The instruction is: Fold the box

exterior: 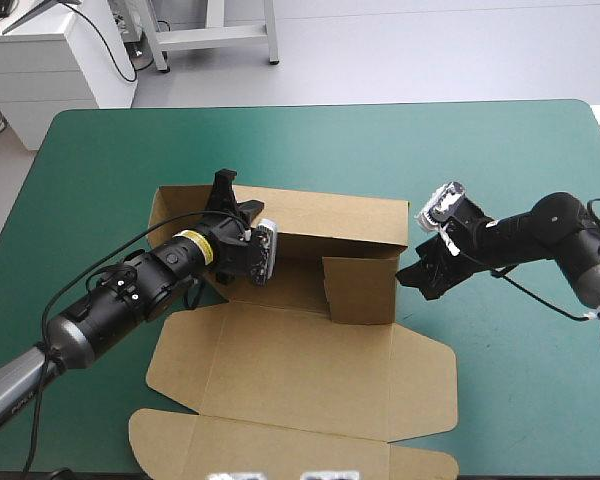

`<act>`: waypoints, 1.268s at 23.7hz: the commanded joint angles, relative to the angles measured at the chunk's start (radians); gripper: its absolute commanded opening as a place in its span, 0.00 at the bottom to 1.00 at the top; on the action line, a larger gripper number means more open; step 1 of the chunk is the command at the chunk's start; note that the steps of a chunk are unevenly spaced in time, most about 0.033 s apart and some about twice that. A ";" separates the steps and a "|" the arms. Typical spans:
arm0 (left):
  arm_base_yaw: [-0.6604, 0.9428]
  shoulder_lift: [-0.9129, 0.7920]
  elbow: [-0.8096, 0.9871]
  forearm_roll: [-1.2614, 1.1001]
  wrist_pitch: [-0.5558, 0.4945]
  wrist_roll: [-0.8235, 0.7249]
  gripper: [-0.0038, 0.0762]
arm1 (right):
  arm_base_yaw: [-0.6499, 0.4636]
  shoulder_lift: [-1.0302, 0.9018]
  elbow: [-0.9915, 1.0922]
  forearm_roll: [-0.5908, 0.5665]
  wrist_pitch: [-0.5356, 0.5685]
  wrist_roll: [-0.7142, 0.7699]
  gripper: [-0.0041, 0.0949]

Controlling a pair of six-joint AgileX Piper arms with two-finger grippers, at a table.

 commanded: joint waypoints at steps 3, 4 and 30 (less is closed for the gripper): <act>0.051 0.019 0.004 -0.001 0.102 -0.147 0.04 | 0.015 -0.035 -0.026 0.044 -0.018 0.018 0.66; 0.065 0.021 0.004 -0.003 0.098 -0.150 0.04 | 0.015 -0.035 -0.026 0.043 -0.022 0.018 0.66; 0.085 0.021 0.004 0.091 0.051 -0.274 0.04 | 0.236 -0.035 -0.029 0.134 -0.164 0.011 0.66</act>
